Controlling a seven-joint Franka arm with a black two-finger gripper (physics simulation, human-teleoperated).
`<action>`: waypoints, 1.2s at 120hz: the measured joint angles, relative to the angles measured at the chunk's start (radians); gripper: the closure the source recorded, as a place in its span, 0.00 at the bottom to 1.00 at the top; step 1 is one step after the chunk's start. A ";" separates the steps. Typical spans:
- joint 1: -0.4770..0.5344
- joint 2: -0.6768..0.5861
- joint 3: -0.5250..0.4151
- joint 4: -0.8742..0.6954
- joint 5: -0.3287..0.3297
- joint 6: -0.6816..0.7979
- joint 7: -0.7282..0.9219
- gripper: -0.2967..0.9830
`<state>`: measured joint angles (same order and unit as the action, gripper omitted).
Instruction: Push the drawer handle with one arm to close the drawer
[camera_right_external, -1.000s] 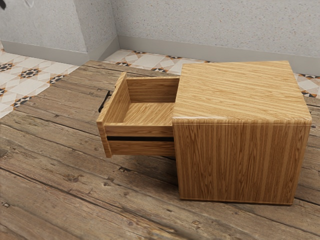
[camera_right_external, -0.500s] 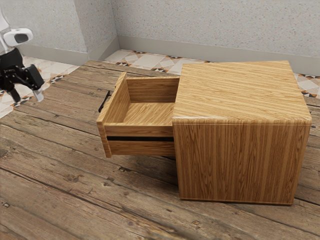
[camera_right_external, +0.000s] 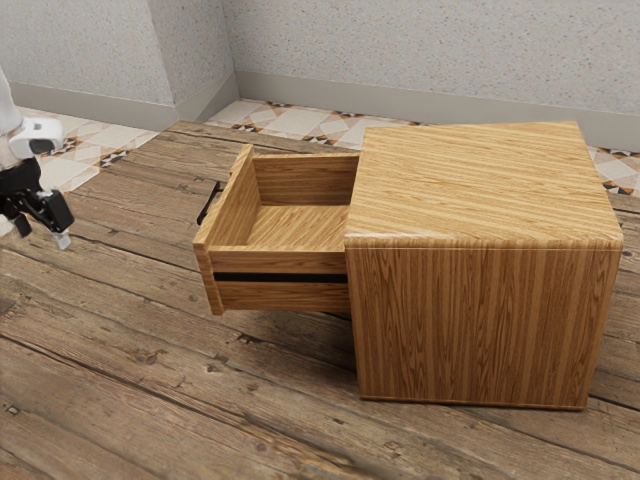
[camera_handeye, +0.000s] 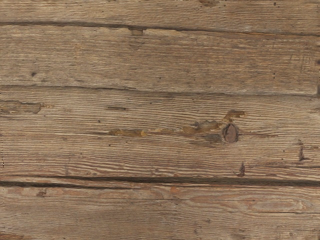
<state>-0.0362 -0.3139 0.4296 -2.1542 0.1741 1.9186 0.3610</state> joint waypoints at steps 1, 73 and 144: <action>-0.001 0.001 0.000 0.002 0.005 0.002 0.016 0.25; -0.091 0.125 0.083 0.053 -0.416 0.168 0.896 0.25; -0.178 0.158 0.100 0.133 -0.503 0.140 1.250 0.73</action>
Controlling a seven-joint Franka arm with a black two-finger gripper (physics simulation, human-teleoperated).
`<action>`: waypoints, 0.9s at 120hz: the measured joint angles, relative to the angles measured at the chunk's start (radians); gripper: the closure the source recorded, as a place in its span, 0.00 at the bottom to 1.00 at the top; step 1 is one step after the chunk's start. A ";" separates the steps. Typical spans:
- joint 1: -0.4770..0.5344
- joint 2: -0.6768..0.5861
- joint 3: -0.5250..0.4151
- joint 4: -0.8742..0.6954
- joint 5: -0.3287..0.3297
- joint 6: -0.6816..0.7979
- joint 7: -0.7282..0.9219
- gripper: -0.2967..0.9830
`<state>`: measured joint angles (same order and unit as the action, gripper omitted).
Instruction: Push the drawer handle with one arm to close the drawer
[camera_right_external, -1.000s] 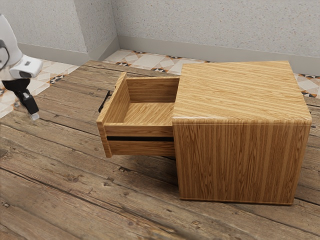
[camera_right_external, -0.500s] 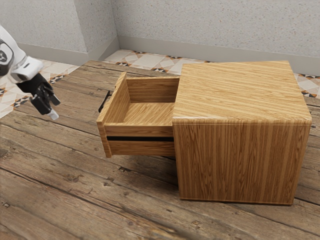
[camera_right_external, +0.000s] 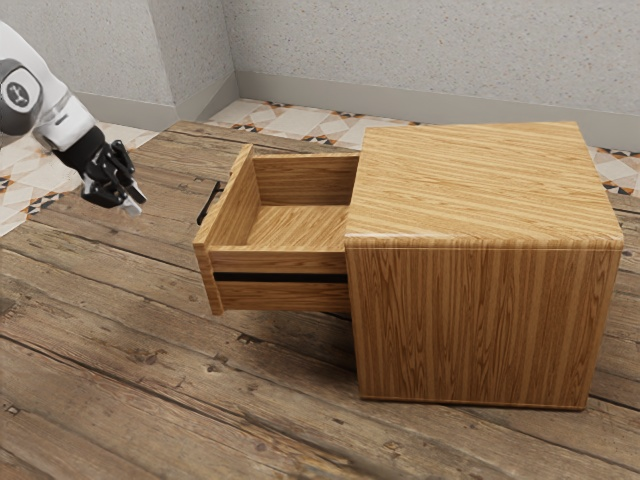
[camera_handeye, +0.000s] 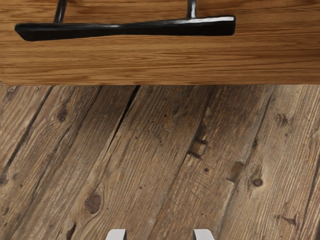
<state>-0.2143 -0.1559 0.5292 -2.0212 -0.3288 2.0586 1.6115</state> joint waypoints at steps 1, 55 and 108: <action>0.000 0.002 0.000 0.002 -0.006 0.001 0.003 0.73; -0.067 0.132 -0.003 0.077 -0.144 0.012 0.097 0.84; -0.076 0.145 -0.003 0.070 -0.170 0.014 0.139 0.84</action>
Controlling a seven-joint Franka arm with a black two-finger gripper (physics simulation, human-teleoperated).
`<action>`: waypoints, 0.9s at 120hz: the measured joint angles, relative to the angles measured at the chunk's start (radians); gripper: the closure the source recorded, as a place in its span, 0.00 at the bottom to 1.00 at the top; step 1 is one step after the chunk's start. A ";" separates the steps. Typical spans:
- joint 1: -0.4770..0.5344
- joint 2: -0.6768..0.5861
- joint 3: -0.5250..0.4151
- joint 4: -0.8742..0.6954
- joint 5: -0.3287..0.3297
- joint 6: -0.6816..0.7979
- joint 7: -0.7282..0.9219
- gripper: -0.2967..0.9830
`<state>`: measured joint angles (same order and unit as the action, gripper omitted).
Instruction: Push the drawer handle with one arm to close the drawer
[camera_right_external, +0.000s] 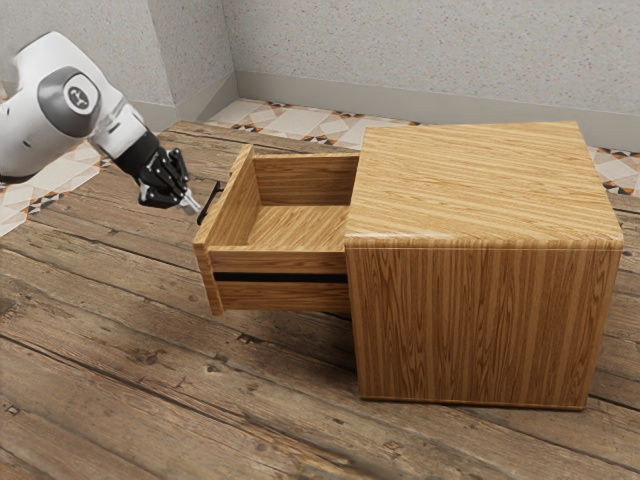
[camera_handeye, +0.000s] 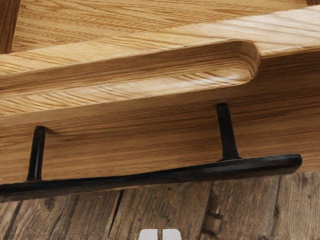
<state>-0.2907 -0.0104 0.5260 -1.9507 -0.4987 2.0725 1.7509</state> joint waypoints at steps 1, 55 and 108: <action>0.001 0.002 0.000 0.002 -0.001 0.000 0.001 0.85; -0.023 0.055 -0.008 0.044 -0.025 0.001 0.020 0.85; -0.058 0.179 -0.036 0.177 -0.065 -0.001 0.021 0.85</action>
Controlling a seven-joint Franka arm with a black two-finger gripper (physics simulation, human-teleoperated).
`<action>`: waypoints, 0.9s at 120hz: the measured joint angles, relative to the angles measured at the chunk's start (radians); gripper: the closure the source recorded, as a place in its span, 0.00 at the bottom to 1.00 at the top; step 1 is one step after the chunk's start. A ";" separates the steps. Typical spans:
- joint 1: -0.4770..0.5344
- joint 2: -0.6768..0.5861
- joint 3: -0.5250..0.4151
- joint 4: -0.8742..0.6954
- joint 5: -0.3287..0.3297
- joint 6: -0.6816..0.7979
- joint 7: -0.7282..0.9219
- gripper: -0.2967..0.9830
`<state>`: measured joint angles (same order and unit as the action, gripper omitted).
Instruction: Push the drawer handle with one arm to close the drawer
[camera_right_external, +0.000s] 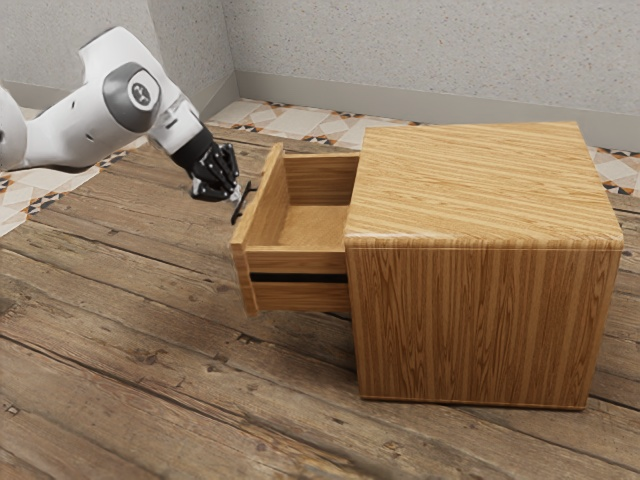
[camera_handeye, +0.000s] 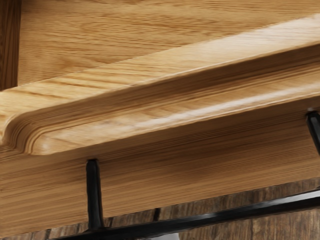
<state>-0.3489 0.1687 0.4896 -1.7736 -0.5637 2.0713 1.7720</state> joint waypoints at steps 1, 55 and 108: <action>0.000 0.003 -0.001 0.003 -0.001 0.000 0.000 0.85; 0.026 0.130 -0.096 0.155 -0.066 0.000 -0.016 0.85; 0.118 0.260 -0.275 0.341 -0.079 -0.003 -0.046 0.84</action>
<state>-0.2313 0.4283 0.2150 -1.4322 -0.6424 2.0688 1.7265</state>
